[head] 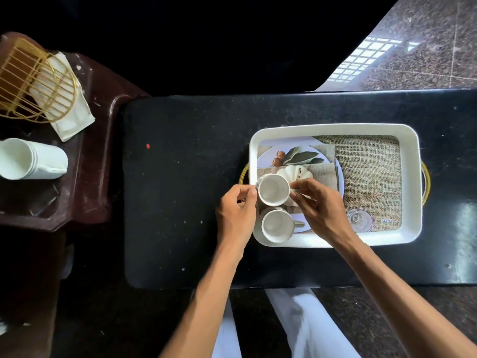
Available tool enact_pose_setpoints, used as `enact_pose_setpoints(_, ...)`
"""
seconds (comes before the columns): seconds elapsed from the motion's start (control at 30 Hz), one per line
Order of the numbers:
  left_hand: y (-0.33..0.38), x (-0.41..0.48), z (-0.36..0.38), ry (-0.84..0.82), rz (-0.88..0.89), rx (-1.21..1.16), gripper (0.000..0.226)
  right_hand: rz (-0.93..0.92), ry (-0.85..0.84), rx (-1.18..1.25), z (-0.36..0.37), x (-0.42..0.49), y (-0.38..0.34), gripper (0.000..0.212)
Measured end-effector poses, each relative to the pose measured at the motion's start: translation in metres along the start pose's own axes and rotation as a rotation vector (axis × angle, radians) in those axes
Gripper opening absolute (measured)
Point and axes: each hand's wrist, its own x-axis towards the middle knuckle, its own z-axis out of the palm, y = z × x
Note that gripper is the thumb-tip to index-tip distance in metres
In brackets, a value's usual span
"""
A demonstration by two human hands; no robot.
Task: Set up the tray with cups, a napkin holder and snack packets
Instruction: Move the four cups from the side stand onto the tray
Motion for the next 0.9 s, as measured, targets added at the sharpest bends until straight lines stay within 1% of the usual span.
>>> enact_pose_setpoints(0.13, 0.003, -0.006, -0.016, 0.006, 0.025, -0.013, 0.015, 0.027, -0.001, -0.014, -0.006, -0.005, -0.014, 0.022)
enact_pose_setpoints(0.2, 0.003, -0.011, -0.039, 0.029, 0.036, -0.030, 0.015, 0.000, 0.046, -0.044, -0.005, -0.009, -0.030, 0.023)
enact_pose_setpoints(0.27, 0.002, -0.018, -0.052, 0.043, 0.052, -0.047, 0.016, -0.023, 0.129, -0.070, -0.010, -0.016, -0.042, 0.022)
enact_pose_setpoints(0.37, 0.000, -0.027, -0.101, 0.124, 0.102, -0.110, 0.018, -0.079, 0.141, -0.002, 0.007, -0.027, -0.074, 0.019)
enact_pose_setpoints(0.5, -0.003, -0.031, -0.180, 0.292, 0.164, -0.183, 0.022, -0.120, 0.071, 0.068, 0.053, -0.031, -0.124, 0.017)
enact_pose_setpoints(0.67, -0.004, -0.021, -0.271, 0.493, 0.214, -0.280, 0.022, -0.166, 0.008, 0.121, 0.126, -0.025, -0.183, 0.015)
enact_pose_setpoints(0.77, -0.002, -0.005, -0.312, 0.547, 0.228, -0.330, 0.019, -0.203, -0.022, 0.168, 0.173, -0.018, -0.215, 0.014)
enact_pose_setpoints(0.9, 0.005, 0.022, -0.345, 0.537, 0.257, -0.367, 0.019, -0.239, -0.044, 0.165, 0.233, -0.003, -0.249, 0.015)
